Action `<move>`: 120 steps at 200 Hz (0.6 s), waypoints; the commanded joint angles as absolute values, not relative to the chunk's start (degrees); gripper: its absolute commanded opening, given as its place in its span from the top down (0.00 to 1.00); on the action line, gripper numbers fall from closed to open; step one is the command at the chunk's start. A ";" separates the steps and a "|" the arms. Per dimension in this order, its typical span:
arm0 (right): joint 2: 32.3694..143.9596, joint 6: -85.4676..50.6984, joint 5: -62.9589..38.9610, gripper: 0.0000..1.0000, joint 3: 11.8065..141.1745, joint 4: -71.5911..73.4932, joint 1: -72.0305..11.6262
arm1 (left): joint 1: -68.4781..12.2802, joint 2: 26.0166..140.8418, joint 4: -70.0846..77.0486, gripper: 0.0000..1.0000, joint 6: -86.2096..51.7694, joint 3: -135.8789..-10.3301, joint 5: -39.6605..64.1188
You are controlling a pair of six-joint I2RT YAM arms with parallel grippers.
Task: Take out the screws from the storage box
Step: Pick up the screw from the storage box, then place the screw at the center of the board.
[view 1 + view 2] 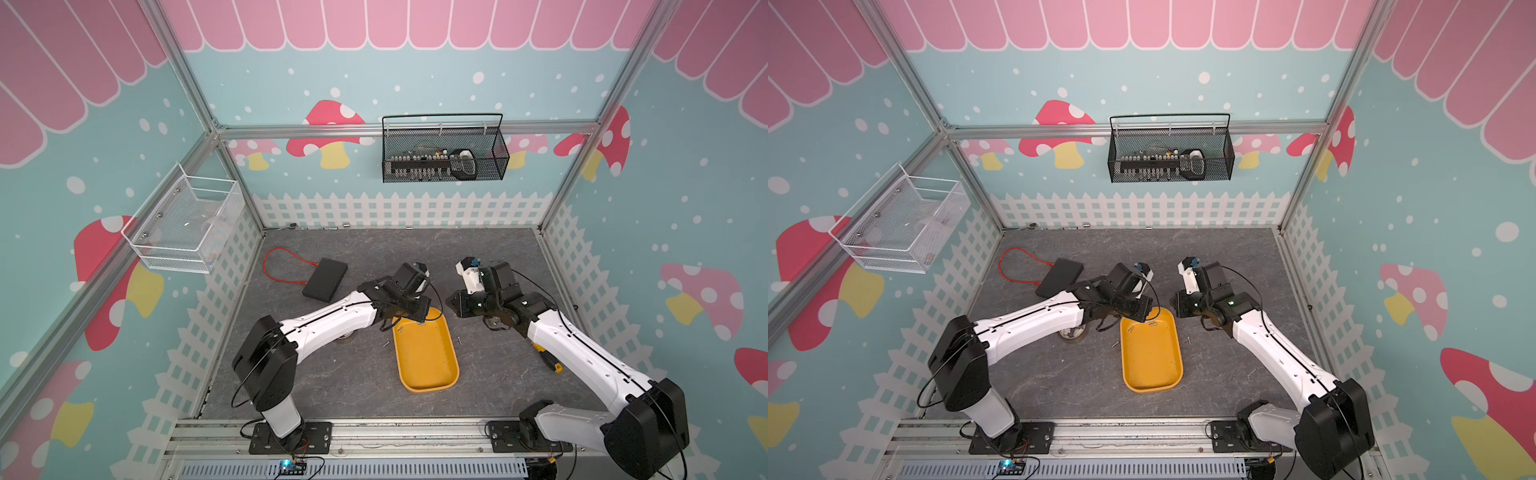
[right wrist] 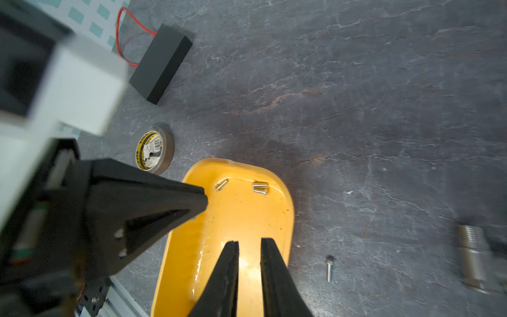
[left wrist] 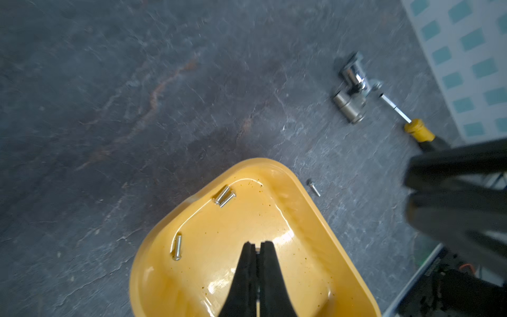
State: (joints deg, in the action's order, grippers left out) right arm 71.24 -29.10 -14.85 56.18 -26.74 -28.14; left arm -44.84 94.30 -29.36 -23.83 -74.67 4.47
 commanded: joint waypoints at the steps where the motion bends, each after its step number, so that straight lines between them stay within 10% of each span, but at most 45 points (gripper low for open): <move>1: 74.10 -32.83 -16.77 0.78 58.44 -25.24 -32.74 | -40.68 89.91 -31.10 1.00 -24.77 -70.00 4.33; 120: 100.74 -34.97 -10.47 0.72 65.48 -21.42 -41.13 | -33.57 86.42 -20.16 1.00 -23.39 -46.90 5.04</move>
State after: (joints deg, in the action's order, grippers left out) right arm 98.48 -35.99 -13.52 62.89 -20.78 -40.62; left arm -33.65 84.99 -25.65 -24.21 -48.51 3.95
